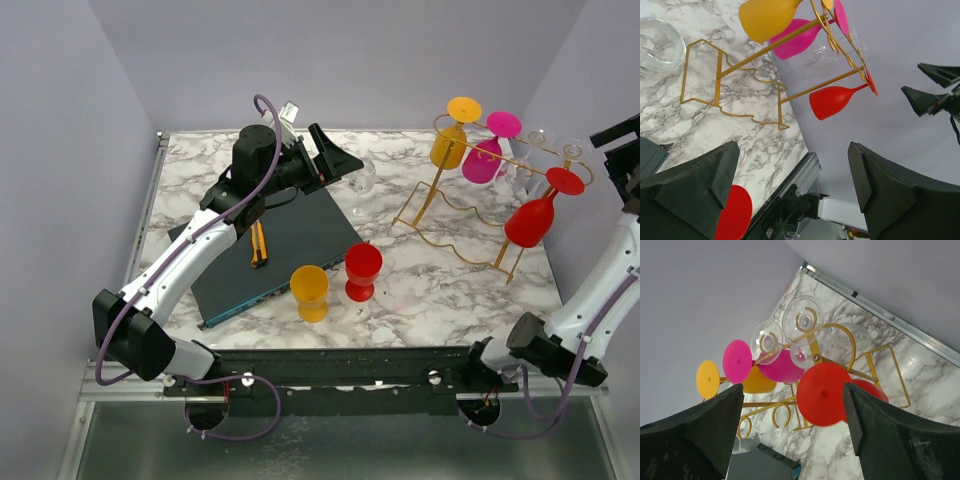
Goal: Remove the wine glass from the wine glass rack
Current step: Pick up the wine glass from the wine rack.
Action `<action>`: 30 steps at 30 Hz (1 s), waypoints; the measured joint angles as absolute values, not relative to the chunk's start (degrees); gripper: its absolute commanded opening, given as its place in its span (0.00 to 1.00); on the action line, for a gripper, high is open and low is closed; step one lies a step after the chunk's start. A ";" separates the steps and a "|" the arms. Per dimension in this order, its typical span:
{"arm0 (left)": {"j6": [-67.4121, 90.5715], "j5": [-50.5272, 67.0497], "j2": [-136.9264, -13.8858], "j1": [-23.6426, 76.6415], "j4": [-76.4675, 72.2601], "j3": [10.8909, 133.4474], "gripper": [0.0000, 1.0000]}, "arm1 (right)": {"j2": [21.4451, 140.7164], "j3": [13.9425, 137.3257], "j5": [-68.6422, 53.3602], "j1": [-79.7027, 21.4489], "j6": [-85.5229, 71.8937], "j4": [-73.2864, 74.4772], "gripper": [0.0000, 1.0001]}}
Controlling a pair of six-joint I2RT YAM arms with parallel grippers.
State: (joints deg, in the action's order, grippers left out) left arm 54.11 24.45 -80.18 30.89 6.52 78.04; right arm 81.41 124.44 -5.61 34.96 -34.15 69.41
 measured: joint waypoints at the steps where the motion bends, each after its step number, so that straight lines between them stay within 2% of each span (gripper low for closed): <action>1: 54.11 24.45 -80.18 30.89 6.50 78.04 0.99 | 79.68 122.85 -6.11 34.96 -34.37 69.43 0.85; 6: 54.15 24.43 -80.18 30.89 6.17 77.97 0.99 | 70.54 113.67 -6.87 34.96 -35.14 69.47 0.85; 10: 54.43 24.43 -80.07 30.89 5.13 77.45 0.99 | 64.93 106.63 -6.87 34.98 -35.99 69.52 0.81; 19: 55.46 25.12 -79.94 30.89 4.16 75.57 0.99 | 58.57 90.91 -9.13 34.98 -42.28 65.95 0.75; 25: 55.44 26.15 -79.81 30.89 4.03 75.50 0.99 | 57.69 88.60 -10.28 34.98 -47.72 62.72 0.75; 30: 55.44 26.72 -79.81 30.89 4.01 75.50 0.99 | 56.66 89.49 -9.78 34.98 -50.98 61.82 0.68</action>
State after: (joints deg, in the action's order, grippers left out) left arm 55.44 26.72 -79.81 30.89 4.01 75.50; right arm 56.66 89.49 -9.78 34.98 -50.98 61.82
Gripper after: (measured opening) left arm 0.987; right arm 0.716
